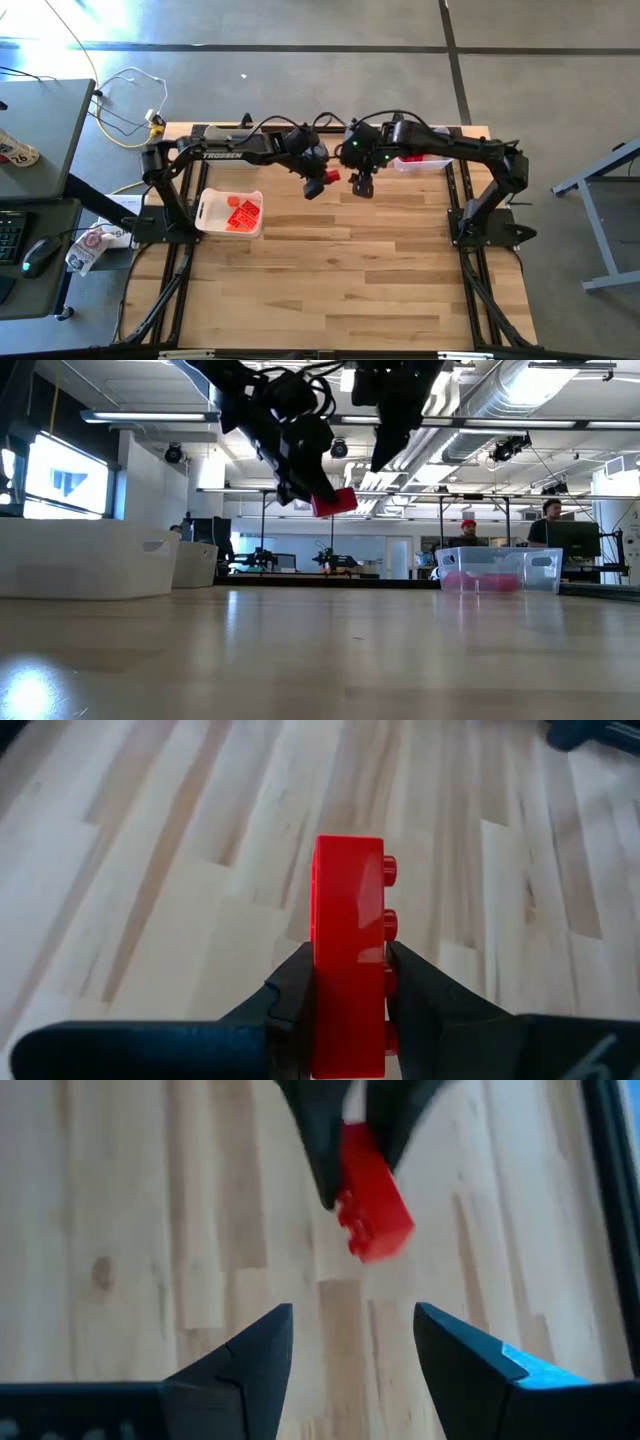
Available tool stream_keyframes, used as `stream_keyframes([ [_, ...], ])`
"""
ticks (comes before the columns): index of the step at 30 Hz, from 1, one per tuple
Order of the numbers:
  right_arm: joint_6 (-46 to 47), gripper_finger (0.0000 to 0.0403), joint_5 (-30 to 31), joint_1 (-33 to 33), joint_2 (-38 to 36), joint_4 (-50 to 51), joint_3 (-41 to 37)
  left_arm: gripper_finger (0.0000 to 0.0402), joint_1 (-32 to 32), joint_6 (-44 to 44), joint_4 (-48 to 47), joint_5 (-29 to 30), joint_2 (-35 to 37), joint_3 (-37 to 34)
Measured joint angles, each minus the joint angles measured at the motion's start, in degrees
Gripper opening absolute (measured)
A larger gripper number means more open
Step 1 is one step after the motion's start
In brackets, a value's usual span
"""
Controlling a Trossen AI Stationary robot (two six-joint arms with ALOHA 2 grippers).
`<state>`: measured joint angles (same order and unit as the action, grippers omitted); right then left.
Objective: Sort & place blocks by color
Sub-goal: Put the red game piece into the transparent bin
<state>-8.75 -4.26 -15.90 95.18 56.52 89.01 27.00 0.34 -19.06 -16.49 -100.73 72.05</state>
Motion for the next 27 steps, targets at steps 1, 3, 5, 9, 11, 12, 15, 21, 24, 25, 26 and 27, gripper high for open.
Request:
stream_keyframes([
  [1, -0.9, 0.0194, -0.8, 0.4, 0.0, -0.3, 0.0, 0.0071, -0.3, -0.1, 0.0, 0.0, 0.0, 0.0],
  [3, -2.4, 0.0194, -2.2, 1.2, 0.0, -1.0, 0.0, 0.0070, -1.1, -0.7, 0.4, 0.4, 0.3, 0.0],
  [5, -3.3, 0.0194, -2.8, 1.9, 0.0, -1.7, 0.0, 0.0071, -2.1, -1.5, 1.8, 0.7, 0.5, 0.0],
  [9, -3.4, 0.0194, -2.3, 2.8, 0.0, -2.2, 0.0, 0.0072, -4.0, -2.5, 3.7, 0.8, 0.6, 0.0],
  [11, -3.4, 0.0194, -2.1, 3.2, 0.0, -2.2, 0.0, 0.0072, -4.7, -2.6, 4.5, 0.8, 0.7, 0.0],
  [12, -3.4, 0.0194, -2.1, 3.3, 0.0, -2.2, 0.0, 0.0072, -5.1, -2.6, 4.7, 0.8, 0.7, 0.0],
  [15, -3.4, 0.0194, -2.1, 3.7, 0.0, -2.2, 0.0, 0.0073, -6.1, -2.5, 6.6, 0.8, 0.7, 0.0],
  [21, -3.0, 0.0194, -2.8, 4.1, 0.2, -1.8, 0.0, 0.0073, -7.6, -2.6, 9.8, 1.4, 0.7, 0.0],
  [24, -1.8, 0.0185, -3.3, 4.1, 0.2, -1.0, 0.0, 0.0073, -7.8, -2.6, 10.4, 2.3, 0.7, 0.0],
  [25, -1.7, 0.0178, -3.3, 4.1, 0.2, -0.6, 0.0, 0.0073, -7.8, -2.6, 10.5, 2.4, 0.7, 0.0],
  [26, -1.7, 0.0169, -3.3, 4.1, 0.2, -0.2, 0.0, 0.0073, -7.8, -2.6, 10.4, 2.4, 0.7, 0.0],
  [27, -1.6, 0.0158, -3.3, 4.1, 0.2, 0.1, 0.0, 0.0073, -7.8, -2.6, 10.4, 2.6, 0.6, 0.0],
])
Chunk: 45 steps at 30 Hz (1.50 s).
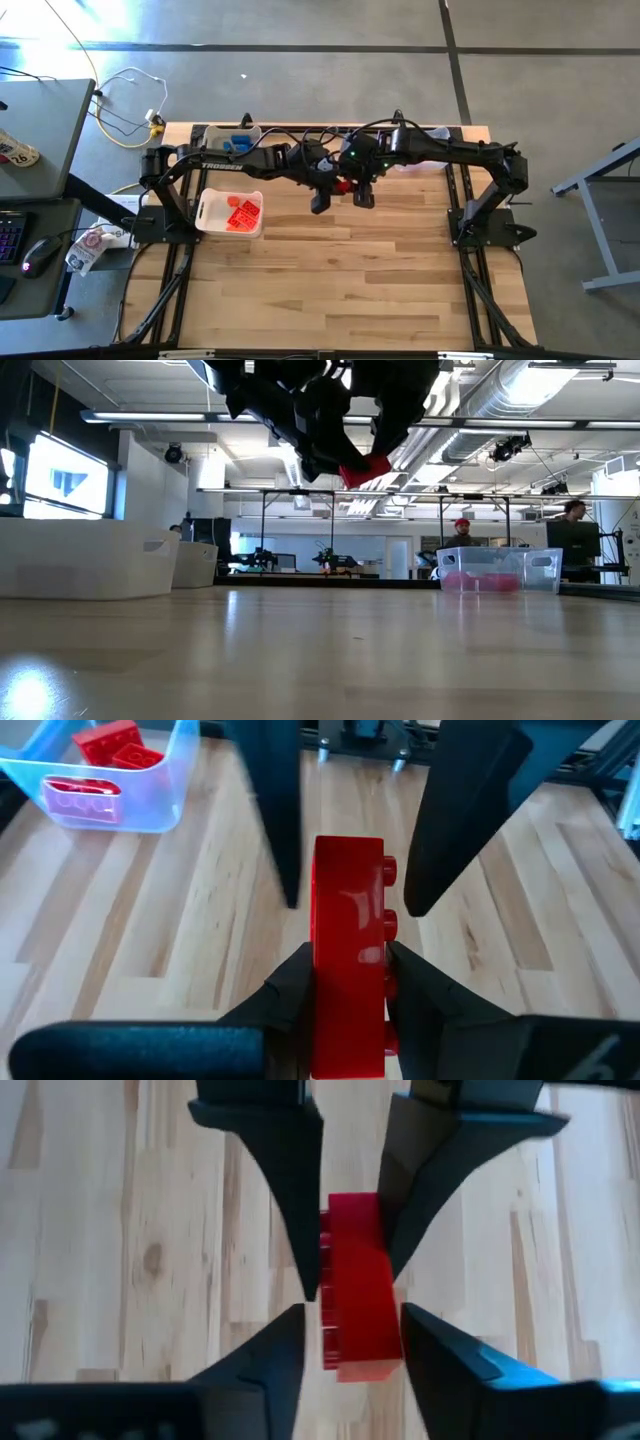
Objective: Sort & place blocks by color
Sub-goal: Put the red game piece into the transparent bin
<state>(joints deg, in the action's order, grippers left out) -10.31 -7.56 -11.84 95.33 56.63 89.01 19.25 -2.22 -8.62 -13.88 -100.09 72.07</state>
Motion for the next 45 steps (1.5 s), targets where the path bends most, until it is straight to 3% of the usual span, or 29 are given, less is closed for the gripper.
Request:
stream_keyframes([
  [8, 0.2, 0.0073, 0.5, 0.0, 0.0, 0.5, 0.0, 0.0074, 0.0, -0.3, 1.0, 2.4, -0.1, 0.0],
  [19, 1.3, 0.0073, 0.7, 0.0, -0.1, 1.1, 0.0, 0.0080, 0.2, -1.0, 2.0, 2.4, -0.2, 0.0],
  [35, 5.3, 0.0071, 2.6, 0.0, 0.0, 3.0, 0.0, 0.0137, 0.2, -1.0, 3.0, 2.6, -0.1, 0.0],
  [45, 11.9, 0.0075, 10.6, 0.0, 0.0, 12.1, 0.0, 0.0187, 1.0, -1.0, 1.4, 2.8, -0.1, 0.0],
])
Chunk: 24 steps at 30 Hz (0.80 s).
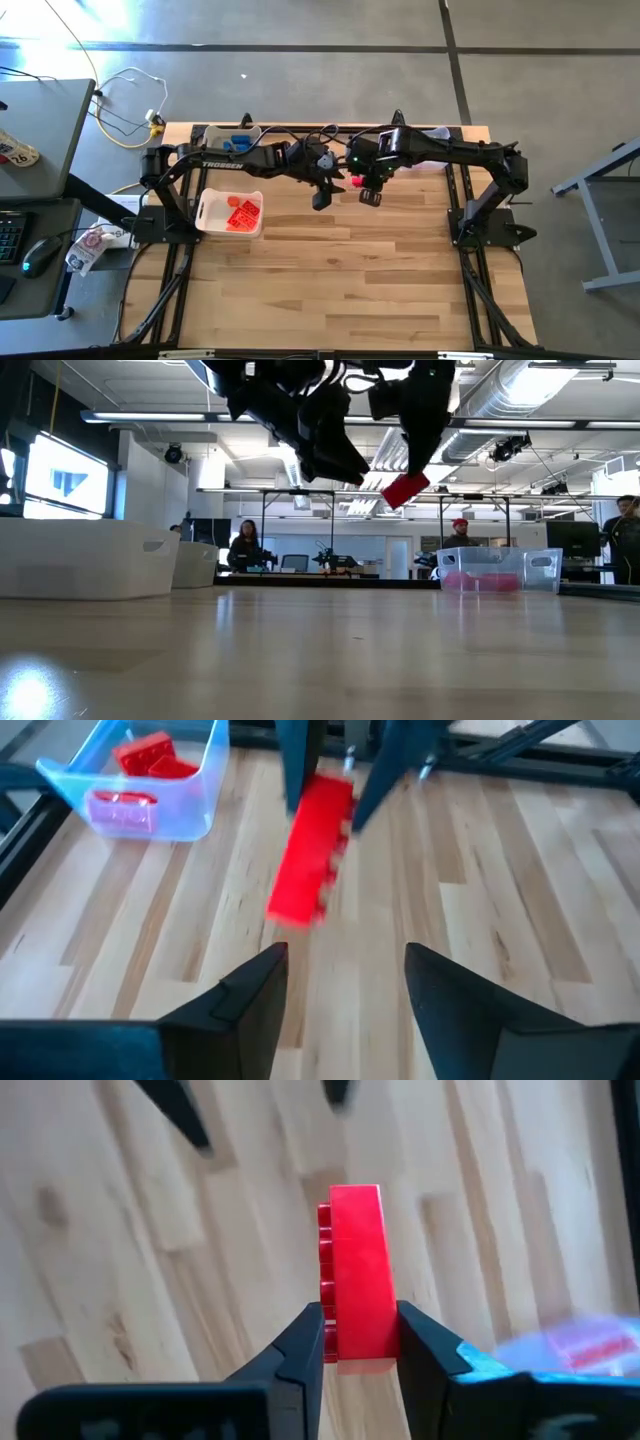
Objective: Sort & place blocks by color
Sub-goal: Put the red game piece into the transparent bin
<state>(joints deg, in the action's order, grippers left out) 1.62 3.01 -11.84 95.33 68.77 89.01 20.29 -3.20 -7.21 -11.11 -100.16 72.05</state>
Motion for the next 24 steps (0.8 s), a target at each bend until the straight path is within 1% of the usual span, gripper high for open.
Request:
stream_keyframes([
  [9, 8.9, 0.0074, 8.0, -0.2, 0.0, 9.5, 0.0, 0.0187, 2.2, 0.0, -5.5, 0.0, 0.0, 0.0],
  [15, 15.6, 0.0074, 15.4, -0.2, 0.0, 16.2, -0.1, 0.0188, 3.1, 0.0, -8.7, 0.0, 0.1, 0.1],
  [18, 18.5, 0.0074, 18.2, -0.2, 0.0, 17.7, -0.1, 0.0188, 3.2, 0.0, -10.2, 0.1, 0.1, 0.1],
  [21, 21.4, 0.0074, 20.4, -0.8, 0.0, 19.7, -0.1, 0.0188, 3.3, 1.2, -11.5, 2.3, 0.1, 0.1],
  [24, 24.1, 0.0074, 21.7, -1.7, 0.0, 21.1, -0.1, 0.0188, 3.5, 2.9, -12.9, 7.1, 0.1, 0.1],
])
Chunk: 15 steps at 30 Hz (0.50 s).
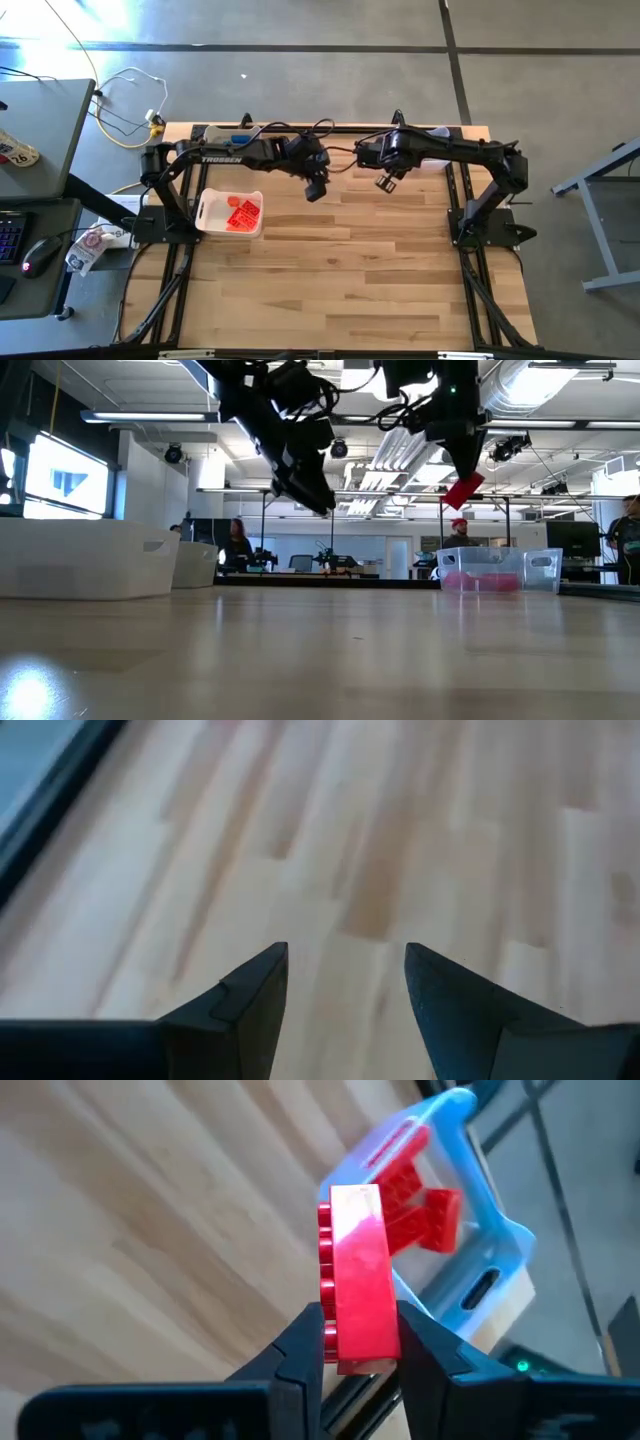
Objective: Sort & place blocks by color
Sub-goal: Put the red game piece into the transparent bin
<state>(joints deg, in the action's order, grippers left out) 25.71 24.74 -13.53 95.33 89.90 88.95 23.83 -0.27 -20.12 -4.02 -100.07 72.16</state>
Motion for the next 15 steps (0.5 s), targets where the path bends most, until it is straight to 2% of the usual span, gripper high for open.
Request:
stream_keyframes([
  [3, 1.8, 0.0074, 1.8, -1.1, 0.0, 0.1, -0.1, 0.0188, 0.4, 1.4, -2.0, 4.0, 0.0, 0.0],
  [11, 2.6, 0.0074, 2.0, -4.7, 0.0, 0.2, -0.2, 0.0188, 2.1, 5.9, -8.4, 15.0, 0.0, 0.0],
  [15, 2.9, 0.0074, 2.0, -7.0, 0.0, 0.1, -0.2, 0.0188, 3.2, 5.6, -10.2, 14.8, 0.0, 0.0],
])
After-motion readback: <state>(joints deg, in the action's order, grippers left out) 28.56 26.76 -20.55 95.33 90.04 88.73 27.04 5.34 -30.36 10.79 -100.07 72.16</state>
